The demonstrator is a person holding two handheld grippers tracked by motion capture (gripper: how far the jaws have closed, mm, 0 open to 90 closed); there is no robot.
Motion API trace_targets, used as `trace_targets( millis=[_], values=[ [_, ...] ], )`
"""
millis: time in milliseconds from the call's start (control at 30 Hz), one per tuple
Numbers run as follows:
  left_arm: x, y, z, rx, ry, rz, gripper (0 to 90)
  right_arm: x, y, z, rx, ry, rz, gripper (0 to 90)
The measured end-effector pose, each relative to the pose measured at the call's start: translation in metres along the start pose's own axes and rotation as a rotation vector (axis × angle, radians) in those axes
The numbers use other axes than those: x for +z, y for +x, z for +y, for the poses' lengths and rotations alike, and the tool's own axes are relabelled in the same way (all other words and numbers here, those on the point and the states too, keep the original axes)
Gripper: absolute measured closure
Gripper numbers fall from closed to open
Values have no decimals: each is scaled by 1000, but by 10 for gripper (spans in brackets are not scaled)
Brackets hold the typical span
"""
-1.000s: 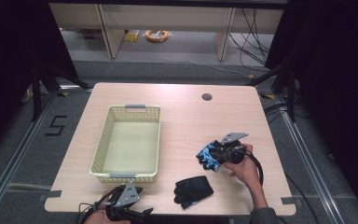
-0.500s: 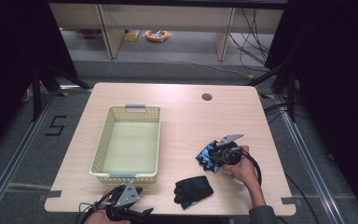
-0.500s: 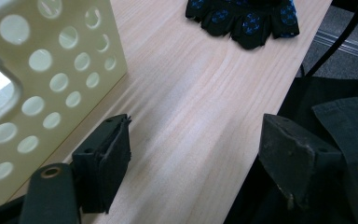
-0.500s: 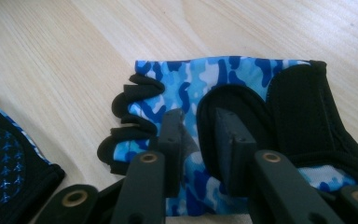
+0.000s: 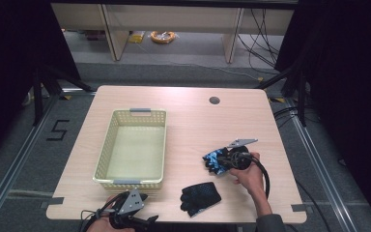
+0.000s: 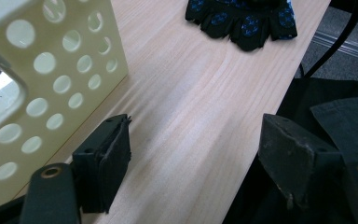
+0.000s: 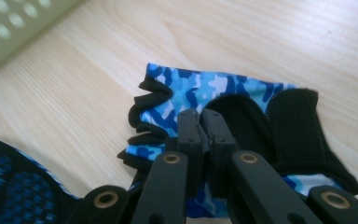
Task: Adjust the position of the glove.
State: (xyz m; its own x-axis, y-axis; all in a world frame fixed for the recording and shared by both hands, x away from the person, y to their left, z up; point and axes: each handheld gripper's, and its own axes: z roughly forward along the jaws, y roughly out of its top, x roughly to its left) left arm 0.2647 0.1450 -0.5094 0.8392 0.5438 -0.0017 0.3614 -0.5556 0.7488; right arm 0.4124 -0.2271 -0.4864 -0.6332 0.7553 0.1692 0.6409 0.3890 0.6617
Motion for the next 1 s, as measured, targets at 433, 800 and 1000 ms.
trace_targets(
  millis=[433,800,1000],
  values=[
    [-1,1,-1,-23,-12,-3,244,-54,49,-12,66,-218,31,873],
    [-2,2,0,-12,1,3,241,-57,103,-48,124,-267,68,872],
    [-2,3,-1,0,9,11,241,-54,114,-57,124,-265,91,871]
  ],
)
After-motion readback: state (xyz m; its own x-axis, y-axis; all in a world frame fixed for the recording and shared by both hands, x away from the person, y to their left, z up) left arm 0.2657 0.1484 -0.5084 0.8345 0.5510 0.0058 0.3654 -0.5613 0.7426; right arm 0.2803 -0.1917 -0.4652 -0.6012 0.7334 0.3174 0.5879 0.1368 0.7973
